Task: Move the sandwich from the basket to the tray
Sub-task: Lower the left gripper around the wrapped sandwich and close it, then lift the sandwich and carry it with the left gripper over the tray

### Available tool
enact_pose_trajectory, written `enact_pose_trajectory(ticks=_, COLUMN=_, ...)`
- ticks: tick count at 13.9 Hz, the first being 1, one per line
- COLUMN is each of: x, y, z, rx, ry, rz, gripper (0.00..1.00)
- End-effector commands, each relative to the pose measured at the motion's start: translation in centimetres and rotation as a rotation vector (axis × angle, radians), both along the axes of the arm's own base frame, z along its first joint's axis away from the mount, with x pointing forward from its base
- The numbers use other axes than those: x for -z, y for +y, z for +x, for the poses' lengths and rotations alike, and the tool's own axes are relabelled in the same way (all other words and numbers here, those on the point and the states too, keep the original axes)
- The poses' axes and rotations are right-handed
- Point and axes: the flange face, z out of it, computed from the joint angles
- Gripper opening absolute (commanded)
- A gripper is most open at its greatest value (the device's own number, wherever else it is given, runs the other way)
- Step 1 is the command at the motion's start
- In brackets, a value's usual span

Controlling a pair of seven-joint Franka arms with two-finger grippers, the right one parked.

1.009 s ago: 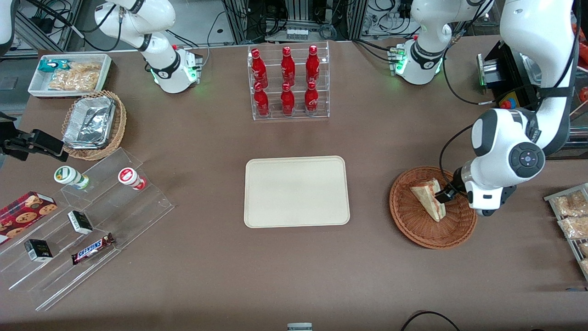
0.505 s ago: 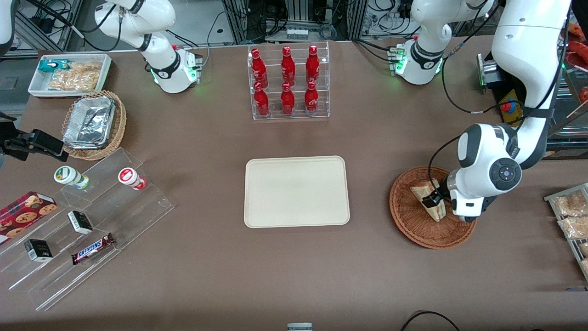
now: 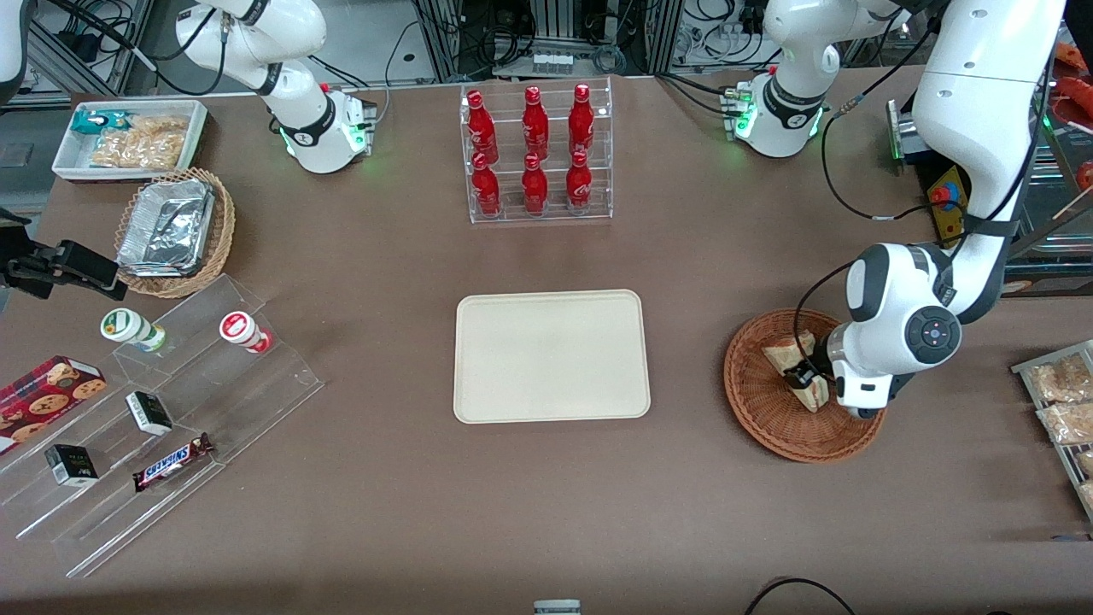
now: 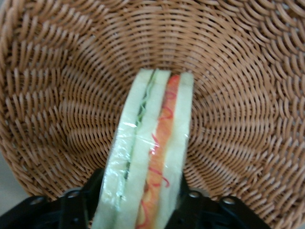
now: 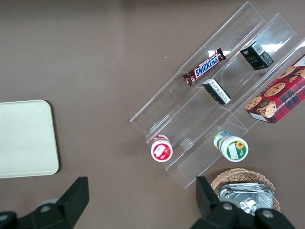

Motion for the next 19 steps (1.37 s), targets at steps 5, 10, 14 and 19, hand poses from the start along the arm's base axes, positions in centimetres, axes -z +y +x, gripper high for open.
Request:
enact_pose_trajectory(ticks=5, x=-3.0, y=-3.5, z=0.7, rx=0.091, ry=-0.049, rz=-0.021, gripper=0.08)
enact_pose_trajectory(ticks=10, x=-13.8, y=-14.6, z=0.6, rx=0.365, ry=0.042, rz=-0.082, gripper=0.09)
enact_pose_trajectory(ticks=14, x=-12.6, y=-30.3, z=-5.5, rx=0.599, ry=0.033, rz=-0.112, gripper=0.1)
enact_pose_trajectory(ticks=19, x=-6.7, y=-41.8, z=-8.8, rx=0.565, ry=-0.061, rz=0.044, gripper=0.1)
